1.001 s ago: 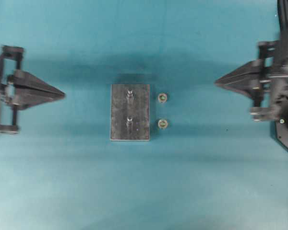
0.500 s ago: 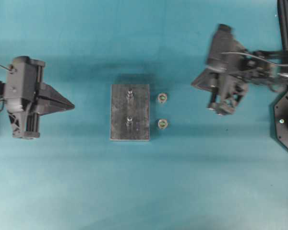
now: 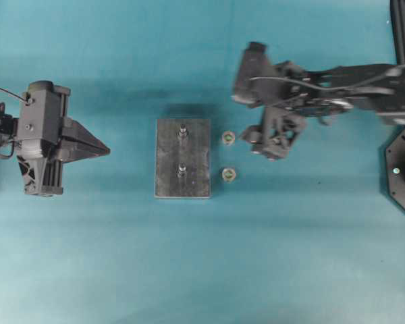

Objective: Insert the washer onto the shaft.
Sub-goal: 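Move the right gripper over the upper steel washer beside the block, then lower the right gripper, close on the upper washer and lift it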

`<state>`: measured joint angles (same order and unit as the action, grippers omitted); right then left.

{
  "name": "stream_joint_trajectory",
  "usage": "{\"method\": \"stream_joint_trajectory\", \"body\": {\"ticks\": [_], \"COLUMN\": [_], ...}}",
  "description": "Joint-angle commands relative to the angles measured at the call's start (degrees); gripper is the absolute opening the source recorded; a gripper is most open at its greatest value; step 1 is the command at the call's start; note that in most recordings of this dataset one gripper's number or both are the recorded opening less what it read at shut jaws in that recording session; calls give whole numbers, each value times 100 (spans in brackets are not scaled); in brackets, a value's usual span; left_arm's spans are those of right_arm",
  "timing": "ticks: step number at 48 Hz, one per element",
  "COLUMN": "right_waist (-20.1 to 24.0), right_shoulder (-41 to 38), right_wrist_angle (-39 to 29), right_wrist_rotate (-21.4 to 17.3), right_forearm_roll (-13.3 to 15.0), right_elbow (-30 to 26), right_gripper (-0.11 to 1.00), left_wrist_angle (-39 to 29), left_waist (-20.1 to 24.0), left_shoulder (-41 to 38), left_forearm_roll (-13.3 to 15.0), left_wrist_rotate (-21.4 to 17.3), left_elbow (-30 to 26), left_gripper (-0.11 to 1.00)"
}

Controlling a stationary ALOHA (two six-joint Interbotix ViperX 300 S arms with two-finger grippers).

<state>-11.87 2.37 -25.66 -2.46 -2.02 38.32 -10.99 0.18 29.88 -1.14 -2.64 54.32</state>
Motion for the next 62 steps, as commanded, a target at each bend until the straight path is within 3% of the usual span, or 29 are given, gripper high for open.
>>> {"method": "stream_joint_trajectory", "body": {"ticks": [1, 15, 51, 62], "right_waist": [26, 70, 185, 158], "right_shoulder": [-167, -738, -1292, -1371], "right_wrist_angle": [44, 35, 44, 35], "right_wrist_rotate": [105, 229, 185, 193], "right_forearm_roll": [18, 18, 18, 18], "right_elbow": [-264, -633, -694, -738], "right_gripper": [87, 87, 85, 72], "left_wrist_angle": [35, 35, 387, 404], "left_waist": [-9, -9, 18, 26], "left_shoulder": [9, -9, -18, -18], "left_forearm_roll": [-18, -18, -9, -18], "left_wrist_rotate": [-9, -9, 0, 0], "left_elbow": [-123, -18, 141, 132], "left_gripper": [0, 0, 0, 0]}}
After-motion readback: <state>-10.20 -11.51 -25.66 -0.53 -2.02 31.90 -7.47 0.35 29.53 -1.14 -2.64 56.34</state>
